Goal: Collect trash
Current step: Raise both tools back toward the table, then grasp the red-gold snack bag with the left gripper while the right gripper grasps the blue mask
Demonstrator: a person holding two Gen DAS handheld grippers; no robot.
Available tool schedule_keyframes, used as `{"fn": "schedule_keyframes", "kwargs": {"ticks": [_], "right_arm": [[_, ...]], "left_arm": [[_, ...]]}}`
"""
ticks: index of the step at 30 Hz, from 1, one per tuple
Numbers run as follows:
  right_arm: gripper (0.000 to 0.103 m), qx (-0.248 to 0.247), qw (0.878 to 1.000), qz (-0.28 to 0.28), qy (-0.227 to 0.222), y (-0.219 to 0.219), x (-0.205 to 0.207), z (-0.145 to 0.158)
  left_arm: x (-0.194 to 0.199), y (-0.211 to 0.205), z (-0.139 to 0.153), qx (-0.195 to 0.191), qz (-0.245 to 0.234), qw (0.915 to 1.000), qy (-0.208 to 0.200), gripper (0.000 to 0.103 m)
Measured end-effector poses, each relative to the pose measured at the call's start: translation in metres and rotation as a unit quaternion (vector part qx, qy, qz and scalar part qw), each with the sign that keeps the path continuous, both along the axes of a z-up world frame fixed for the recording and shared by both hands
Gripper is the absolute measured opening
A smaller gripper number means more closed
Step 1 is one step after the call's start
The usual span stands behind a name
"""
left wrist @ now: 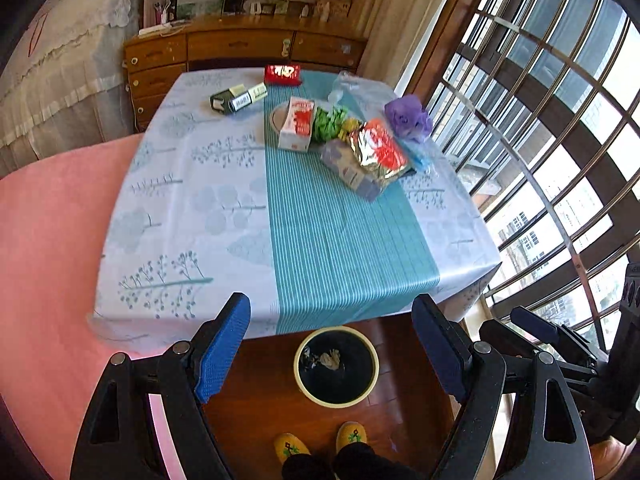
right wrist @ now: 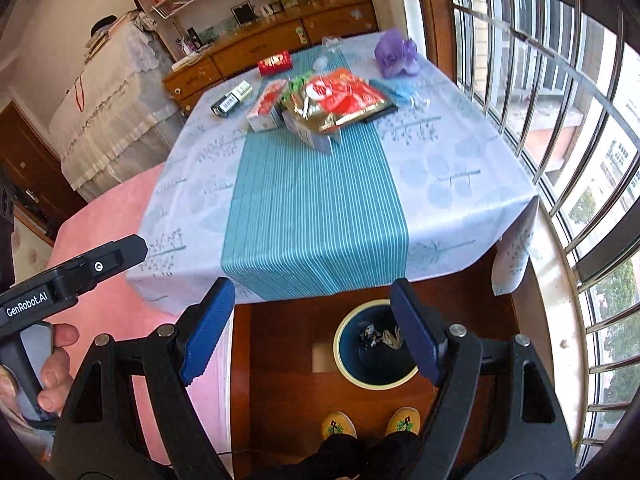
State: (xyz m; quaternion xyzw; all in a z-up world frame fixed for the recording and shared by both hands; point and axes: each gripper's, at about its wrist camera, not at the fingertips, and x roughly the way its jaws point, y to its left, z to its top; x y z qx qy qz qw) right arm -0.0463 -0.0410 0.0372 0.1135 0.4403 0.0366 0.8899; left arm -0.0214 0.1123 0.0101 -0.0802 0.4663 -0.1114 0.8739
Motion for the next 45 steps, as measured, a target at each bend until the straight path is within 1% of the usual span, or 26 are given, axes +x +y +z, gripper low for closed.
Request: {"fn": "schedule_keyframes", "kwargs": {"ticks": [2, 6, 10, 13, 15, 17, 18, 21, 23, 25, 29, 33, 36, 39, 43, 45], "right_arm": [[0.078, -0.003, 1.000, -0.002, -0.024, 0.002, 0.001, 0.026], [0.078, -0.010, 0.998, -0.010, -0.059, 0.002, 0.008, 0.064], [0.078, -0.030, 0.996, -0.026, -0.081, -0.012, 0.029, 0.091], [0.078, -0.033, 0.996, -0.030, -0.083, -0.030, 0.052, 0.104], [0.078, -0.033, 0.996, -0.032, -0.082, -0.045, 0.072, 0.110], [0.078, -0.032, 0.996, -0.035, -0.078, -0.063, 0.094, 0.107], [0.078, -0.032, 0.996, -0.036, -0.075, -0.071, 0.106, 0.105], [0.078, -0.026, 0.997, -0.034, -0.057, -0.100, 0.145, 0.095], [0.078, -0.021, 0.999, -0.024, -0.036, -0.119, 0.173, 0.084], [0.078, -0.024, 1.000, -0.012, -0.010, -0.137, 0.203, 0.066], [0.078, -0.033, 0.999, 0.012, 0.027, -0.166, 0.256, 0.024], [0.076, -0.036, 0.996, 0.047, 0.063, -0.182, 0.305, -0.022], [0.074, -0.034, 0.993, 0.071, 0.089, -0.188, 0.338, -0.056], [0.073, -0.034, 0.990, 0.088, 0.109, -0.189, 0.370, -0.084], [0.072, -0.042, 0.985, 0.111, 0.123, -0.184, 0.404, -0.111], [0.068, -0.048, 0.983, 0.124, 0.131, -0.179, 0.416, -0.122]], "left_arm": [[0.006, 0.002, 0.023, -0.001, -0.001, 1.0000, -0.010, 0.083], [0.028, -0.001, 0.070, 0.012, -0.012, 0.9993, -0.034, 0.083], [0.061, -0.013, 0.104, 0.022, -0.021, 0.9976, -0.062, 0.083], [0.092, -0.024, 0.118, 0.030, -0.022, 0.9966, -0.074, 0.083], [0.114, -0.035, 0.122, 0.034, -0.025, 0.9966, -0.071, 0.083], [0.138, -0.048, 0.125, 0.035, -0.031, 0.9964, -0.070, 0.083], [0.151, -0.055, 0.124, 0.042, -0.031, 0.9963, -0.068, 0.083], [0.193, -0.079, 0.107, 0.056, -0.042, 0.9962, -0.051, 0.083], [0.221, -0.095, 0.094, 0.062, -0.050, 0.9961, -0.037, 0.083], [0.250, -0.112, 0.078, 0.072, -0.054, 0.9958, -0.018, 0.083], [0.302, -0.142, 0.031, 0.084, -0.064, 0.9942, 0.023, 0.083], [0.352, -0.169, -0.018, 0.104, -0.075, 0.9895, 0.068, 0.083], [0.379, -0.180, -0.052, 0.115, -0.073, 0.9859, 0.096, 0.083], [0.398, -0.185, -0.078, 0.126, -0.070, 0.9821, 0.121, 0.083], [0.415, -0.185, -0.103, 0.132, -0.065, 0.9777, 0.150, 0.083], [0.419, -0.186, -0.109, 0.132, -0.066, 0.9755, 0.163, 0.081]]}}
